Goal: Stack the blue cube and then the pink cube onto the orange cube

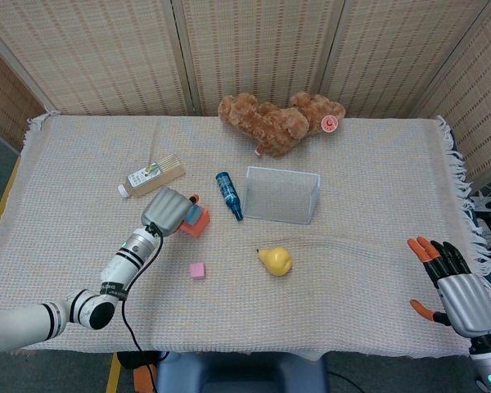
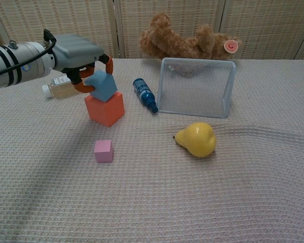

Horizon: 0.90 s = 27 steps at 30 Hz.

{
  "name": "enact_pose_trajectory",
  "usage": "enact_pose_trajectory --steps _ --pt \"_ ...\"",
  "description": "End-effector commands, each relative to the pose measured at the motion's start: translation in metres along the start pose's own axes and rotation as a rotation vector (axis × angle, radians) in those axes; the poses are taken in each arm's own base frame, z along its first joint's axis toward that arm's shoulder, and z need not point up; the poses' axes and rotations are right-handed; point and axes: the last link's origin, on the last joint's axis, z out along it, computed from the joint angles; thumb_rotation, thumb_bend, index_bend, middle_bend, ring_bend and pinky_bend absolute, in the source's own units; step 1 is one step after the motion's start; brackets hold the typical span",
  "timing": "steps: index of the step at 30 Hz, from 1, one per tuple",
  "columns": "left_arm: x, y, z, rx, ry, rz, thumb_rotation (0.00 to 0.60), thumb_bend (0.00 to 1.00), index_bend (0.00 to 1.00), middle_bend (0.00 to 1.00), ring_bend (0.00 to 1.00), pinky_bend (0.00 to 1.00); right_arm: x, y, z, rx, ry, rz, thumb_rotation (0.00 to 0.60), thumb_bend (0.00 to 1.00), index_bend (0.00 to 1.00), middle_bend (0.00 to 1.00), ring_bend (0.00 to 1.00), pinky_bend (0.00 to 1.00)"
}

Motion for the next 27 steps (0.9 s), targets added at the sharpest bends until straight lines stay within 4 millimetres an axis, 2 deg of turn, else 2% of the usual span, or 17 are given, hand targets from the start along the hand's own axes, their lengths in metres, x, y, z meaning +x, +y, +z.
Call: enact_pose_trajectory --steps 1,10,21,27 --pt "-0.0003 -0.0001 -0.0007 -0.004 -0.005 -0.002 0.600 0.35 0.56 0.89 0.93 1.00 0.0000 0.0003 0.0005 -0.003 0.001 -0.002 0.600 0.08 0.00 0.00 0.00 0.00" --pt "-0.0015 0.0010 0.0000 -0.010 -0.020 -0.015 0.600 0.35 0.39 0.89 0.93 1.00 -0.0010 0.0005 0.0010 -0.010 -0.003 -0.007 0.600 0.08 0.00 0.00 0.00 0.00" --pt "-0.0022 0.0009 -0.0004 -0.013 -0.024 0.000 0.600 0.35 0.36 0.89 0.93 1.00 -0.0002 0.0002 0.0001 -0.011 -0.008 -0.006 0.600 0.08 0.00 0.00 0.00 0.00" --pt "0.0000 0.0030 -0.0002 -0.021 -0.007 -0.016 0.600 0.35 0.20 0.86 0.93 1.00 0.0000 0.0000 -0.0006 -0.009 -0.009 -0.005 0.600 0.08 0.00 0.00 0.00 0.00"
